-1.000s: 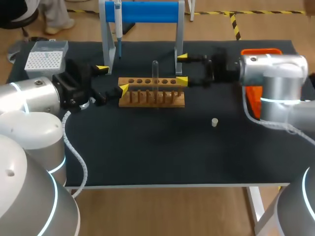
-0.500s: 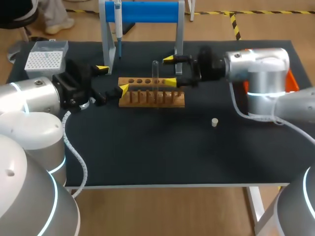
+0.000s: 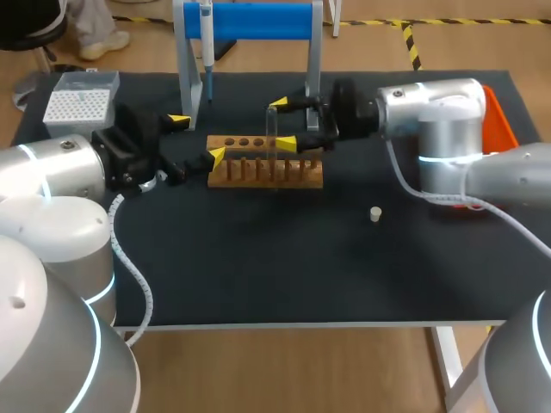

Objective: Invert the test tube, pick up the pipette, mount the tip to pipette, aspirate from beaker and dispense into the tube, eject the tip, return the pipette, and cap with the stopper.

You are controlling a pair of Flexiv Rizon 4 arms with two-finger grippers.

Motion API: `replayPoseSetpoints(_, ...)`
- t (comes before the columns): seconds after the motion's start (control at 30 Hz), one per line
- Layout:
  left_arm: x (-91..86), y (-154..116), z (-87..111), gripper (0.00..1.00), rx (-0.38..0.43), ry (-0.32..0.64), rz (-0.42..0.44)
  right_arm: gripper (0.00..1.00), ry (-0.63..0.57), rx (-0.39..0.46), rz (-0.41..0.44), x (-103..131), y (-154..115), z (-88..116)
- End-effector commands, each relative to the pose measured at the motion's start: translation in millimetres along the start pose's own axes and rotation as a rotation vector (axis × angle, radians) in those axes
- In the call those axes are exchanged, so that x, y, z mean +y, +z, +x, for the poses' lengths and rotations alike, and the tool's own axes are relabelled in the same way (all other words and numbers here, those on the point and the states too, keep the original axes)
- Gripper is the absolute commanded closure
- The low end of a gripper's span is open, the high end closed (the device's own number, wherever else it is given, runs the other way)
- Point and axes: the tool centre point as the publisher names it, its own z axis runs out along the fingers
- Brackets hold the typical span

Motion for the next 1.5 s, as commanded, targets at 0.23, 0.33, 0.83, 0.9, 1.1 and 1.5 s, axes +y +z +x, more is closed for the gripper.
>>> replayPoseSetpoints(0.23, 1.1, 0.4, 0.3, 0.00, -0.001, -0.001, 0.005, 0.00, 0.011, 0.010, -0.008, -0.8, 12.0, -5.7)
replayPoseSetpoints(0.33, 1.1, 0.4, 0.3, 0.00, -0.001, -0.001, 0.005, 0.10, 0.027, 0.014, -0.010, -0.7, 14.3, -5.8)
replayPoseSetpoints(0.83, 1.1, 0.4, 0.3, 0.00, -0.001, -0.001, 0.005, 0.35, 0.073, 0.009, -0.002, -1.2, 18.2, -7.0)
replayPoseSetpoints(0.9, 1.1, 0.4, 0.3, 0.00, -0.001, -0.001, 0.005, 0.46, 0.076, 0.007, -0.004, -1.2, 18.4, -7.1)
replayPoseSetpoints(1.1, 1.1, 0.4, 0.3, 0.00, -0.001, -0.001, 0.005, 0.86, 0.075, 0.000, -0.006, -1.0, 18.1, -7.4)
replayPoseSetpoints(1.5, 1.1, 0.4, 0.3, 0.00, -0.001, -0.001, 0.005, 1.00, 0.065, -0.003, -0.010, 6.3, 17.4, -7.6)
